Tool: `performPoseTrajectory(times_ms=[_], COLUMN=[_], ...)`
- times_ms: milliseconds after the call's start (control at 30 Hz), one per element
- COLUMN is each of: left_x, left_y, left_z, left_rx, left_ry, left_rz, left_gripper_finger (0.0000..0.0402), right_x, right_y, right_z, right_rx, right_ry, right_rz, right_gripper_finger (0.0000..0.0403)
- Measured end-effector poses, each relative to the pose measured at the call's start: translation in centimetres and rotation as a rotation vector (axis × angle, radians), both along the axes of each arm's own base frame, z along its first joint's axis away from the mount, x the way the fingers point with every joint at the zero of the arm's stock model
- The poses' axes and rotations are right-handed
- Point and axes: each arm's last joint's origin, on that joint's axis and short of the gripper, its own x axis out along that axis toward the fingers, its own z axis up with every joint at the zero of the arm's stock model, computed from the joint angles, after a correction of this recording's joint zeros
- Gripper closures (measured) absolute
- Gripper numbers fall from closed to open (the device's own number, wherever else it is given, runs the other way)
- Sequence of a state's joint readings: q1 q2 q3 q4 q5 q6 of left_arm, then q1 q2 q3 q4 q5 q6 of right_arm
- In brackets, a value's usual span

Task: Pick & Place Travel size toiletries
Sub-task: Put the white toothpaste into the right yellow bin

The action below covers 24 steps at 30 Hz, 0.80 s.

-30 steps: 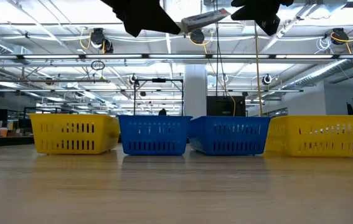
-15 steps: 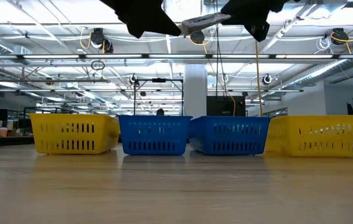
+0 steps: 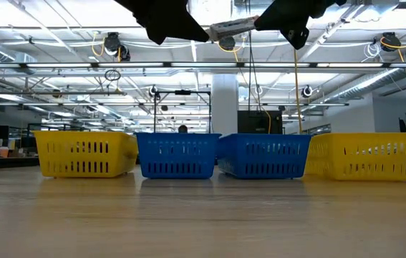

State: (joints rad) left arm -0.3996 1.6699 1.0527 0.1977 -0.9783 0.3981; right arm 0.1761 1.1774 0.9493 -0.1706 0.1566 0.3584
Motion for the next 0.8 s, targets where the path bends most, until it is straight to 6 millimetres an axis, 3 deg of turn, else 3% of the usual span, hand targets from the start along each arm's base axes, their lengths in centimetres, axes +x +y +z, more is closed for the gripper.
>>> performPoseTrajectory(times_ms=[367,800], left_x=[-0.2,-0.4], left_y=[0.3,0.3], left_z=[0.1,-0.3], left_rx=[0.060,0.021], left_ry=[-0.004,-0.011], left_rz=[0.107,0.124], left_gripper_finger=[0.0288,0.0282], right_x=[-2.1,-7.5], right_y=[-0.6,-1.7], right_z=[0.7,-0.3], right_rx=[-0.014,0.082], right_ry=[0.051,0.367], right_rz=[-0.055,-0.251], right_gripper_finger=[0.0402,0.0403])
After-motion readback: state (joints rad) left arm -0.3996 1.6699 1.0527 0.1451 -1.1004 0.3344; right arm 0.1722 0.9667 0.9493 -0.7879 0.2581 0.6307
